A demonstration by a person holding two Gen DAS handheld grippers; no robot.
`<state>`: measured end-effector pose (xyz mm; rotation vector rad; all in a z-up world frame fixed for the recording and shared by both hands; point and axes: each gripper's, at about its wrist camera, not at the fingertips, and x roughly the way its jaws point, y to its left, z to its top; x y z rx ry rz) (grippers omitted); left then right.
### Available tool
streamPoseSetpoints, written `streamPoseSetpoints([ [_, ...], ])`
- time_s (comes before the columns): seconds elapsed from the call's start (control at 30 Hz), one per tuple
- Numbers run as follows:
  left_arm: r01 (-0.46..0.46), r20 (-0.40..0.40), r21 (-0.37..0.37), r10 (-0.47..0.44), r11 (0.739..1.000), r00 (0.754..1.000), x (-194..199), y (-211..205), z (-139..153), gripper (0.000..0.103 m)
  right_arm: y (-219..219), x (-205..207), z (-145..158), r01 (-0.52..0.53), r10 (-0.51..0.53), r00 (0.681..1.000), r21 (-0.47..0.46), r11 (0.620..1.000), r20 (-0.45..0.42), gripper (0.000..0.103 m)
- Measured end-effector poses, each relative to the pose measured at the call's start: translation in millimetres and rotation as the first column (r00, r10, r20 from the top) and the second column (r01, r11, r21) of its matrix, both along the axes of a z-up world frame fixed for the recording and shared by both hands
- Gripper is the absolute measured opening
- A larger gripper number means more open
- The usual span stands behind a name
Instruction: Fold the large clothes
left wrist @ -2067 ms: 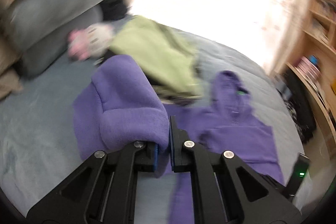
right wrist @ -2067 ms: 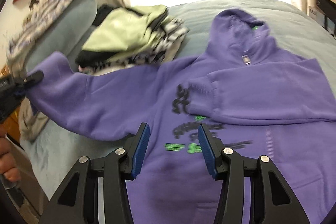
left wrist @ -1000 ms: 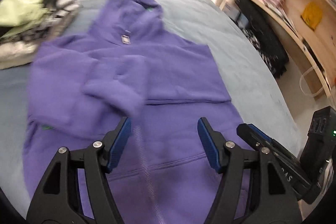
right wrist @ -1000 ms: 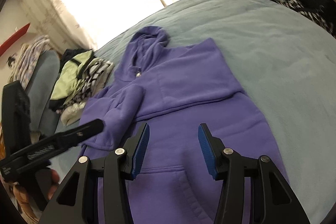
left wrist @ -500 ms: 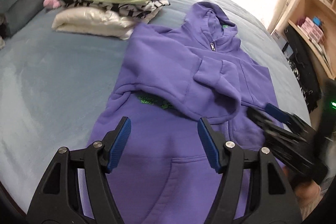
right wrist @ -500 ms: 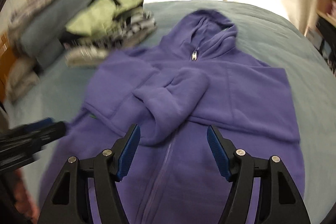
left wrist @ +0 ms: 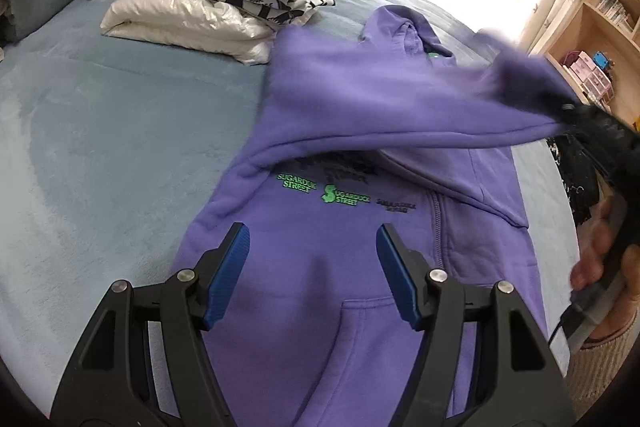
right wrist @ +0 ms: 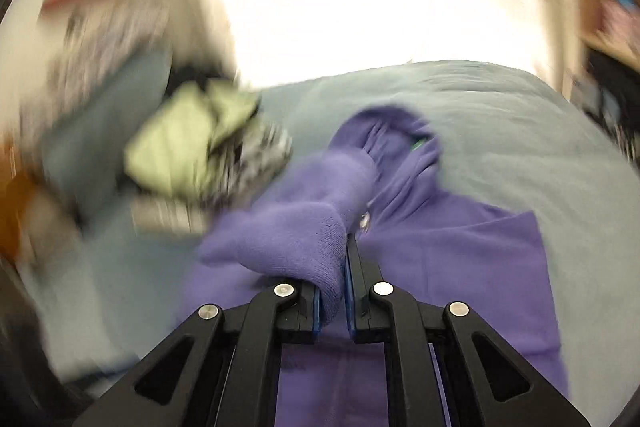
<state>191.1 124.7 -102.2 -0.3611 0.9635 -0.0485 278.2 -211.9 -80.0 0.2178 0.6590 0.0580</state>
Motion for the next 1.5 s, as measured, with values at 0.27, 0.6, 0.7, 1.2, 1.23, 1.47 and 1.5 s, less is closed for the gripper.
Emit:
streamPoseSetpoints([
  [0.27, 0.041, -0.027, 0.017, -0.041, 0.999, 0.999, 4, -16, -9, 0.063, -75, -10, -128, 0.201, -0.142, 0.870, 0.077, 0.977, -0.472, 0.054],
  [0.6, 0.062, -0.034, 0.103, -0.059, 0.993, 0.998, 79, -2, -4, 0.063, -113, 21, -89, 0.158, -0.137, 0.919, 0.028, 0.987, -0.370, 0.055],
  [0.7, 0.064, -0.067, 0.118, -0.057, 0.991, 0.996, 118, 4, -10, 0.063, -127, 46, -84, 0.140, -0.125, 0.922, 0.015, 0.990, -0.367, 0.055],
  [1.2, 0.077, -0.146, 0.073, -0.066, 0.994, 0.987, 210, 13, -51, 0.019, -150, 121, -132, 0.067, -0.033, 0.921, 0.076, 0.995, -0.388, 0.019],
  [1.23, 0.072, -0.117, 0.084, -0.062, 0.994, 0.991, 208, 13, -47, 0.015, -144, 125, -130, 0.048, -0.019, 0.924, 0.067, 0.997, -0.381, 0.018],
  [1.47, -0.025, 0.090, 0.132, 0.014, 0.991, 0.996, 181, 21, -32, 0.013, -102, 145, -96, 0.006, -0.023, 0.981, -0.085, 0.996, -0.195, 0.016],
  [1.5, -0.031, 0.088, 0.129, 0.020, 0.991, 0.996, 180, 23, -35, 0.013, -100, 150, -100, 0.021, -0.043, 0.977, -0.105, 0.994, -0.211, 0.016],
])
